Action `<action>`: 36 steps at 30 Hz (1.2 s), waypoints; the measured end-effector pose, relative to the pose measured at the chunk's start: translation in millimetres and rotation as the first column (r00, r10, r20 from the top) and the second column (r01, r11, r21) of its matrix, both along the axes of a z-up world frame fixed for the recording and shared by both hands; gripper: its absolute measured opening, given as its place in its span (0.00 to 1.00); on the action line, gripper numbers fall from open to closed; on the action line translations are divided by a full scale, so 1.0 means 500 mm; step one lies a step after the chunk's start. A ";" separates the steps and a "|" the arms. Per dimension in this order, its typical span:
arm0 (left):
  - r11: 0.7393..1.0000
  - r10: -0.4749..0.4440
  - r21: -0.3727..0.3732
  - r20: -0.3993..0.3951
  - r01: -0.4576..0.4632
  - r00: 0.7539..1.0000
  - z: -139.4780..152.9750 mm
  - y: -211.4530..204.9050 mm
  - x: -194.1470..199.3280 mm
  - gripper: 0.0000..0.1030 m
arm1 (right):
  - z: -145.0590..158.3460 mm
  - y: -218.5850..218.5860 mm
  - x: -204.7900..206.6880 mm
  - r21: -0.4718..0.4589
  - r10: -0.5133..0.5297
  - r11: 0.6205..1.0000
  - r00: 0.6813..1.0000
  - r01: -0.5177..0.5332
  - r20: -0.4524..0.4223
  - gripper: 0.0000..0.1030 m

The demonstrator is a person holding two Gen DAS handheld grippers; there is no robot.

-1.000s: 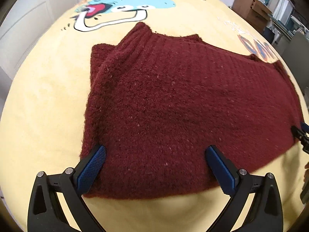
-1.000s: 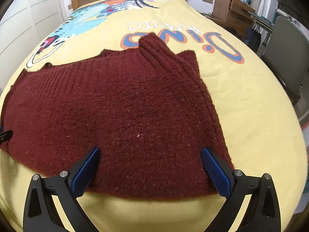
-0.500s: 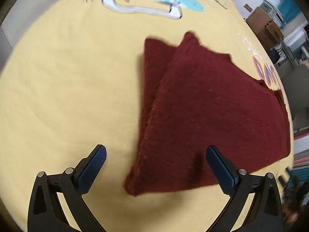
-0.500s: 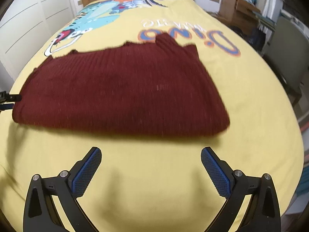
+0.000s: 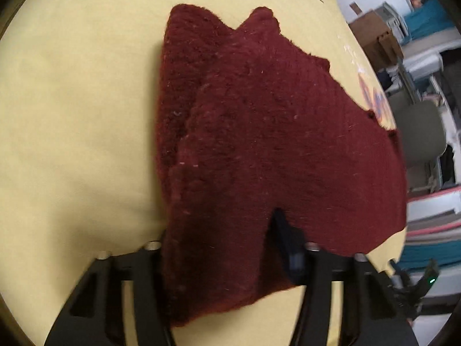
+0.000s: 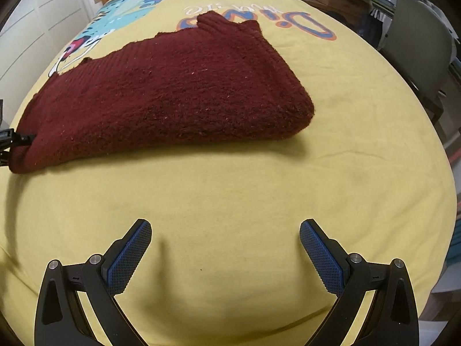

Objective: Fold small clothes
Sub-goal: 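Grasp the folded sweater side with the left tool and fold it over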

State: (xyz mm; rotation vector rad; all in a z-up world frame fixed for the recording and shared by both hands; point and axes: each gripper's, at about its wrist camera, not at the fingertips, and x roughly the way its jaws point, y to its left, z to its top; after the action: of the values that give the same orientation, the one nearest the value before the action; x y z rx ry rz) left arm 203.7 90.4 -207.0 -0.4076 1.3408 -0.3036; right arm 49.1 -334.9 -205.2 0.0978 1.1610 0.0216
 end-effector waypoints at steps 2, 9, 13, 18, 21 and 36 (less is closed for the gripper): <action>1.000 -0.010 0.015 0.013 0.010 1.000 0.011 -0.012 -0.008 0.32 | 0.003 0.002 0.002 0.003 0.001 1.000 1.000 -0.001 0.005 1.00; 0.998 0.003 0.059 0.017 -0.004 1.000 0.095 -0.060 -0.007 0.28 | 0.031 -0.013 0.014 0.003 -0.015 1.000 1.000 0.015 0.022 1.00; 0.999 -0.034 0.039 0.041 0.032 0.999 0.167 -0.110 -0.003 0.28 | 0.046 -0.039 0.027 -0.013 -0.041 0.999 0.999 0.041 0.021 1.00; 0.994 -0.100 0.048 0.079 0.096 0.992 0.243 -0.207 0.008 0.28 | 0.063 -0.087 0.042 -0.015 -0.080 0.997 0.997 0.080 0.021 1.00; 0.989 -0.145 0.009 0.092 0.145 0.985 0.284 -0.269 0.011 0.27 | 0.081 -0.115 0.046 -0.010 -0.095 0.995 0.995 0.095 0.044 1.00; 0.942 -0.314 0.129 0.011 0.310 0.949 0.161 -0.662 0.035 0.26 | 0.117 -0.242 0.020 0.024 -0.195 0.981 0.978 0.194 0.073 1.00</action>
State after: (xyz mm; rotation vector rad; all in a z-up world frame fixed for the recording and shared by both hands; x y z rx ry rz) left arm 221.1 -240.5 -126.6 -0.0813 1.3846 -0.4832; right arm 59.1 -455.8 -146.6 0.2232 1.0725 -0.1378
